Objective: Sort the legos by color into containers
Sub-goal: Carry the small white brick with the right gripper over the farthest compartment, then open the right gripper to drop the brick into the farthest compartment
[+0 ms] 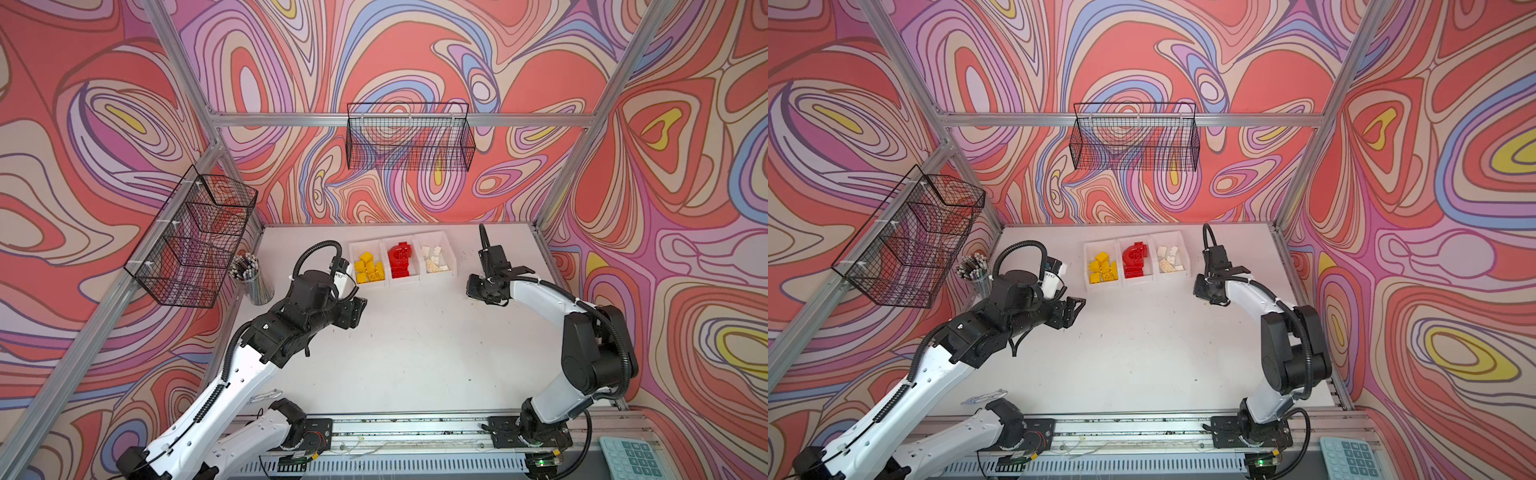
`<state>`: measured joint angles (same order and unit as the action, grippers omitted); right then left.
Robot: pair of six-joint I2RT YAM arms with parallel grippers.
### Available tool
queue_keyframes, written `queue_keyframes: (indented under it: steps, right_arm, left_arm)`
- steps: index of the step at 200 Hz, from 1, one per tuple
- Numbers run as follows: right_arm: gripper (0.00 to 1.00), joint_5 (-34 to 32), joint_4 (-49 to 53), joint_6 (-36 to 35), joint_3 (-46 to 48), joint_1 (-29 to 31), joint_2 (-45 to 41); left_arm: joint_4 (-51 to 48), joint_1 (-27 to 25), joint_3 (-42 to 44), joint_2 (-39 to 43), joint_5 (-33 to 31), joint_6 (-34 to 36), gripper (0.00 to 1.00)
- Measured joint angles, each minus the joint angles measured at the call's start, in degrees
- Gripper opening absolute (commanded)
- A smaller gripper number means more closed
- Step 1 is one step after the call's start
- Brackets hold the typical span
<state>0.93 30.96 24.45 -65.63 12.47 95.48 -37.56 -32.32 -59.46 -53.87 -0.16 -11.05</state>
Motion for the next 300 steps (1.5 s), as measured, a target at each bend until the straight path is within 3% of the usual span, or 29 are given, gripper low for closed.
queue_keyframes:
  steps: [37,128,162,181,215,255,300]
  right_arm:
    - [0.25,2.3,0.2,0.0,-13.5,3.0,6.5]
    - [0.27,4.9,1.6,-0.2,-43.0,3.3,27.8]
    - [0.36,5.0,3.4,-0.4,-52.3,3.3,34.9]
    - [0.50,5.2,4.2,-0.5,-56.2,3.3,38.2]
    - [0.72,5.5,4.9,-1.2,-57.2,3.3,39.4]
    - [0.81,6.1,4.0,-2.3,-56.8,3.3,38.9]
    - [0.90,7.6,-2.5,-3.7,-40.9,3.3,25.1]
  left_arm:
    - [0.0,0.0,0.0,-0.1,-0.1,0.2,0.77]
    - [0.0,-0.5,0.0,-1.2,-1.7,0.6,0.77]
    - [0.0,-0.7,0.0,-1.4,-1.9,0.8,0.77]
    - [0.0,-0.7,0.0,-1.4,-2.0,1.0,0.77]
    - [0.0,-0.7,0.5,-2.0,-2.6,1.0,0.77]
    - [0.1,-0.7,1.3,-3.3,-3.5,1.4,0.77]
    - [1.6,-0.7,3.3,-3.3,-7.6,2.6,0.77]
